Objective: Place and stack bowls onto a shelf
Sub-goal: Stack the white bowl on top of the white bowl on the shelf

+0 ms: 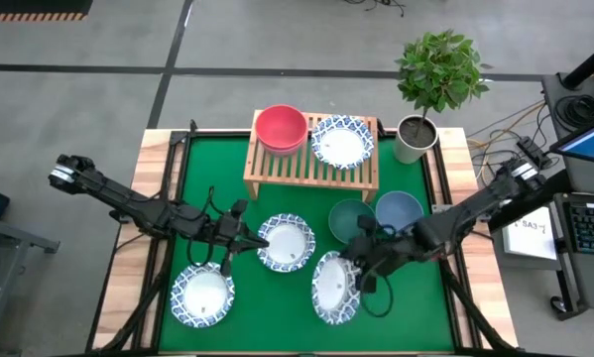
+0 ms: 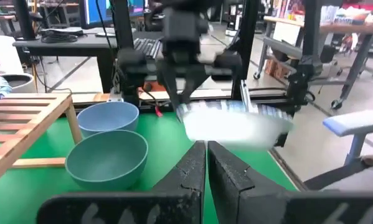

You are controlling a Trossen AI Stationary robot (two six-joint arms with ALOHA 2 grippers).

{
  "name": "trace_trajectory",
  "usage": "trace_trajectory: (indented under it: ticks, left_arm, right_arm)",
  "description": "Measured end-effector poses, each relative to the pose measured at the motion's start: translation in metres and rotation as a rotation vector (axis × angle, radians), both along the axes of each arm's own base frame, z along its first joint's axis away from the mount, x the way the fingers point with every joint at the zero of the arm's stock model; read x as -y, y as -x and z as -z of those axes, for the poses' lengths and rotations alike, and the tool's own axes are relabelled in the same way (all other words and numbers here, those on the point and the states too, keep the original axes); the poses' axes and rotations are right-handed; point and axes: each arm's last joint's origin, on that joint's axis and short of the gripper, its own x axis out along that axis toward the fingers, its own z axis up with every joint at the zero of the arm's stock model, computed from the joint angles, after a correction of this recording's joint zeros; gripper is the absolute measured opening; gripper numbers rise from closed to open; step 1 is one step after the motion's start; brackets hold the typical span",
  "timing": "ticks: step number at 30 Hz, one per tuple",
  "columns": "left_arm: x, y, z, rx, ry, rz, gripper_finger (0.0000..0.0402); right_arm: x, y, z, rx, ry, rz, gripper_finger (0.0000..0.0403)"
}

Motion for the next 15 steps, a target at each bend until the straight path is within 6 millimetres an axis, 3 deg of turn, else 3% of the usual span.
trace_trajectory:
  ticks: [7, 15]
  left_arm:
    - [-0.001, -0.001, -0.006, 0.049, 0.125, -0.061, 0.0001]
    - [-0.003, -0.001, -0.010, 0.077, 0.196, -0.113, 0.0001]
  right_arm:
    - [0.029, 0.013, -0.057, 0.183, 0.039, 0.087, 0.0012]
    - [0.079, 0.014, -0.125, 0.142, 0.153, 0.177, 0.0012]
